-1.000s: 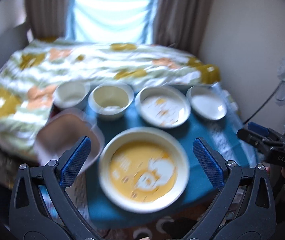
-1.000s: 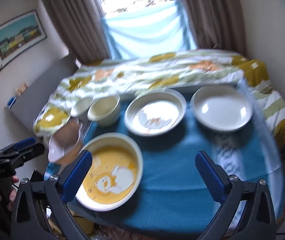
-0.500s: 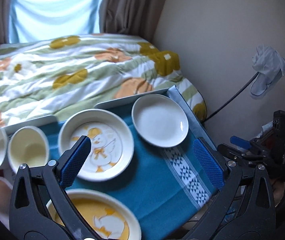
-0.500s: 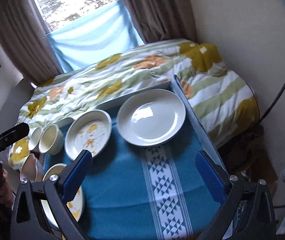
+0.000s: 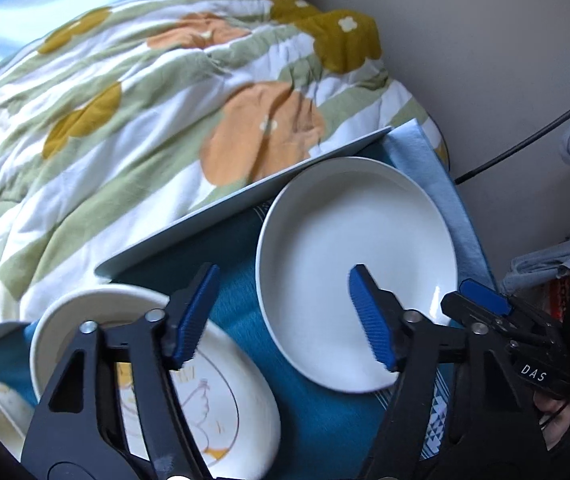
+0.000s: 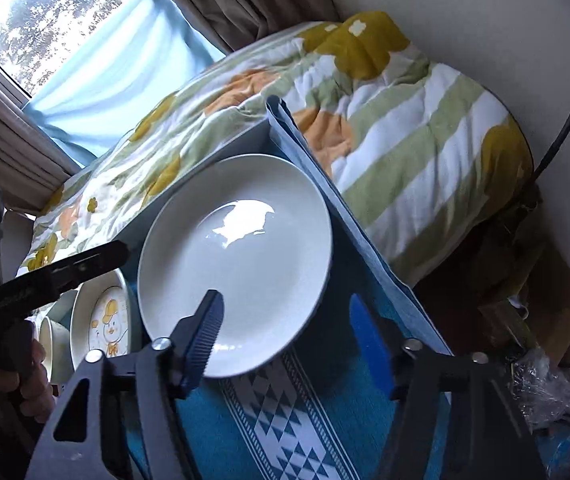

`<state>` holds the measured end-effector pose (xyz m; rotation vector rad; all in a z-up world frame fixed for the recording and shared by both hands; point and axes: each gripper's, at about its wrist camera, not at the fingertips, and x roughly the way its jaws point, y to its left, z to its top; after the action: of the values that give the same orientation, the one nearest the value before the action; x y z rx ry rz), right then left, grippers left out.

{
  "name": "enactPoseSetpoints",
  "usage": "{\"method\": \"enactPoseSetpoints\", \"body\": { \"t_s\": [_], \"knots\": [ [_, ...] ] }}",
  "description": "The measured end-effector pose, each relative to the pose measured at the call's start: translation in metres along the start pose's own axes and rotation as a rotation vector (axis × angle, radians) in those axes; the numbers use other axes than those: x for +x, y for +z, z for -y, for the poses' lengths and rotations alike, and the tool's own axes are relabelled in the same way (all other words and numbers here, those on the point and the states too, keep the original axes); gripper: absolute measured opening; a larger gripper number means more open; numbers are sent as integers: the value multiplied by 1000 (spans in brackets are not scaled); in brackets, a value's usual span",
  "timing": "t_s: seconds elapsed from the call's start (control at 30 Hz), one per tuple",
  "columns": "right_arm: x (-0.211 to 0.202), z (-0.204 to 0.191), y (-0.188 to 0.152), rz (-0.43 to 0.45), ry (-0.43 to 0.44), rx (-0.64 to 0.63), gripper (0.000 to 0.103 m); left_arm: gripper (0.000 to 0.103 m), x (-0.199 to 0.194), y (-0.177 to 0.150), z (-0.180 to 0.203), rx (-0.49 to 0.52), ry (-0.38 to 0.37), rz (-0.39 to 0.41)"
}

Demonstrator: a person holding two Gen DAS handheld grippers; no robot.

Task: Organize plates and bowls
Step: 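Reach the left gripper to the plain white plate rim and close, then lift the plain white plate with the left gripper over the yellow plate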

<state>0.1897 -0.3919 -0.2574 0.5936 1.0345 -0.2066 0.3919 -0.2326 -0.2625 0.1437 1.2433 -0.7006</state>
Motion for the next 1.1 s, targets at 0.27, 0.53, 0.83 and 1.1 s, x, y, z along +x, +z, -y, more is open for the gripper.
{"method": "enactPoseSetpoints", "body": {
  "t_s": [0.27,0.53,0.83,1.1],
  "knots": [
    [25,13,17,-42,6,38,35,37,38,11,-8,6,6,-78],
    [32,9,18,-35,-47,-6,17,14,45,11,-7,50,29,-82],
    [30,12,21,-32,-42,-28,10,14,34,9,3,79,90,-51],
    [0,2,25,-9,-1,-86,10,14,-9,-3,13,46,115,19]
  ]
}}
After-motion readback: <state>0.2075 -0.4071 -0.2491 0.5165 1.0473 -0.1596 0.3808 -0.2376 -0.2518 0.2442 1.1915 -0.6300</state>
